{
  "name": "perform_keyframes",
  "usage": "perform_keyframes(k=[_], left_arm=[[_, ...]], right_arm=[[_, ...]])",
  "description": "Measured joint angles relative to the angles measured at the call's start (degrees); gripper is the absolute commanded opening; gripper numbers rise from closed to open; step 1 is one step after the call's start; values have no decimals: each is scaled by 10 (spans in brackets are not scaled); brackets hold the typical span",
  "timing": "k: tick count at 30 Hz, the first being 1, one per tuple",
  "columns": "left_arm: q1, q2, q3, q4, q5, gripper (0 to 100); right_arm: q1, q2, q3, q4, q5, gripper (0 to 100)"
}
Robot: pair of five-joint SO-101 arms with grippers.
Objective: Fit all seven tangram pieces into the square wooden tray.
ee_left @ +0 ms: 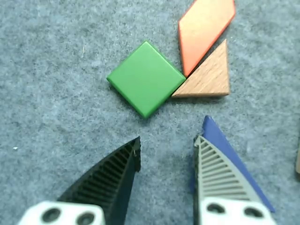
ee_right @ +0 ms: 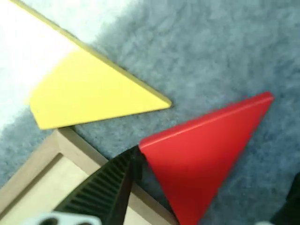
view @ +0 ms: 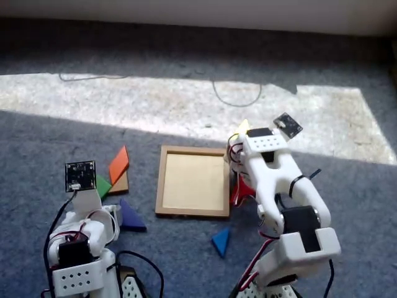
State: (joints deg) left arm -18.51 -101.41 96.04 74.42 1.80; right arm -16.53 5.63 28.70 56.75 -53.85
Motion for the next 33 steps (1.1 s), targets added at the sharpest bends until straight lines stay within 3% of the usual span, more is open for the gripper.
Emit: perform_keyframes(k=[33], left_arm=[[0,0,0,0,0,185]], right_arm=[[24,16,-14,-4,-29,450]])
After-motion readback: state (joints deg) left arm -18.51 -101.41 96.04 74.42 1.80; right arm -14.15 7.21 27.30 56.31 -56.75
